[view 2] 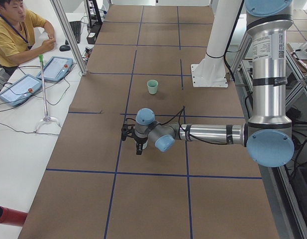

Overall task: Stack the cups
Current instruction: 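Reach the left gripper to the pale green cup near the edge and grasp its rim, then lift the held cup with the left gripper and carry it toward the other cup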

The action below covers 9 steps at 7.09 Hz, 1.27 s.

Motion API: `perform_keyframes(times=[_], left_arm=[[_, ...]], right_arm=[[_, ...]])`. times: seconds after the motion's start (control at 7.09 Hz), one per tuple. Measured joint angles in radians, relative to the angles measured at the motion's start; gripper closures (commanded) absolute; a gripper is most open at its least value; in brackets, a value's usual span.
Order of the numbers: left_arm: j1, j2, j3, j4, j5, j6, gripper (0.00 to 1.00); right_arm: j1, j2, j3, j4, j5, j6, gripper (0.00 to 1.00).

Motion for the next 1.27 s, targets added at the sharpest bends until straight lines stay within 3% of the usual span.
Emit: perform_keyframes(times=[0.71,0.99,1.27], left_arm=[[-0.001,-0.002,-0.058,0.018,-0.005,-0.003,1.0],[-0.002,-0.037,-0.173,0.132,-0.016,-0.046,1.0],[0.003,-0.158,-0.251,0.268,-0.012,-0.203,1.0]], right_arm=[[0.001,0.0,0.0,0.0,0.0,0.0,0.0],[0.0,0.0,0.0,0.0,0.0,0.0,0.0],[0.0,0.0,0.0,0.0,0.0,0.0,0.0]])
